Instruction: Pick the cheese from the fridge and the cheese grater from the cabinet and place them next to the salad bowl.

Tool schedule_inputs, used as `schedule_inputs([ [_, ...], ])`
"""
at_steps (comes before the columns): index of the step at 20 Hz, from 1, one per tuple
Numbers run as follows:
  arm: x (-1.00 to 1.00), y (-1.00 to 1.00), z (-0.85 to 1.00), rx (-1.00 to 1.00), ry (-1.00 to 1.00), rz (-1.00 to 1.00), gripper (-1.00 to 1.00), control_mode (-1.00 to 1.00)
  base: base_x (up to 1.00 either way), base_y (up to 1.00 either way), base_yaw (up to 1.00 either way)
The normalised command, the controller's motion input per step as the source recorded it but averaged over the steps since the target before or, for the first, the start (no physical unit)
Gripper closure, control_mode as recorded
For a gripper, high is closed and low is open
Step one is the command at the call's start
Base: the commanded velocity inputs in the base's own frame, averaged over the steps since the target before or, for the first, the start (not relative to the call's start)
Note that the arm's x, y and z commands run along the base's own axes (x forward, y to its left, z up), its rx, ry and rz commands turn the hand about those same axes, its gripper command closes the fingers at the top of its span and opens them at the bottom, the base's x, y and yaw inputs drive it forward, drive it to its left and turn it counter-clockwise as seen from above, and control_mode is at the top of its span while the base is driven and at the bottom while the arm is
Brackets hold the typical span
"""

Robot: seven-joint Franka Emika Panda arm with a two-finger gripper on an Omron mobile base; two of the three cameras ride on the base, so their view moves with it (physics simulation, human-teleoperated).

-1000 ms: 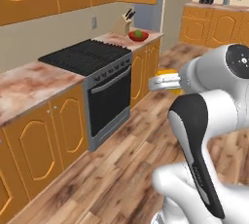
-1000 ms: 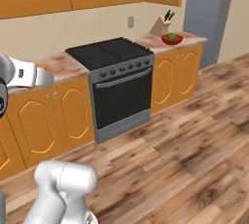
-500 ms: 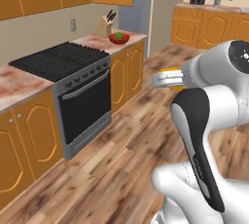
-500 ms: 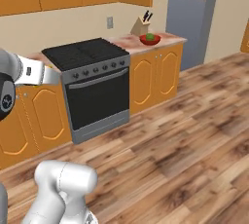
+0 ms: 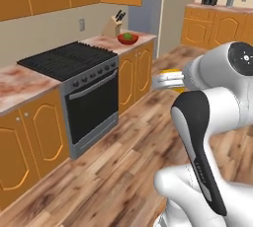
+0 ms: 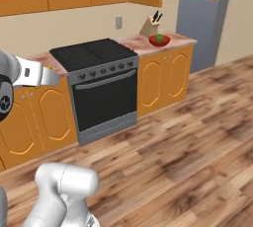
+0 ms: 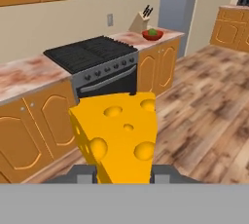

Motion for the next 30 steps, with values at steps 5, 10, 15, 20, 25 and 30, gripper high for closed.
schedule_inputs([
  [5, 0.00, 0.00, 0.00, 0.00, 0.00, 0.00, 1.00, 1.00, 0.58, -0.70, 0.14],
  [10, 0.00, 0.00, 0.00, 0.00, 0.00, 0.00, 1.00, 1.00, 1.00, 0.49, -0.03],
  [15, 0.00, 0.00, 0.00, 0.00, 0.00, 0.00, 1.00, 1.00, 0.97, -0.14, -0.03],
  [20, 0.00, 0.00, 0.00, 0.00, 0.00, 0.00, 1.00, 1.00, 0.99, -1.00, 0.07],
  [25, 0.00, 0.00, 0.00, 0.00, 0.00, 0.00, 1.00, 1.00, 0.71, -1.00, 0.25],
  [30, 0.00, 0.00, 0.00, 0.00, 0.00, 0.00, 1.00, 1.00, 0.60, -1.00, 0.31],
])
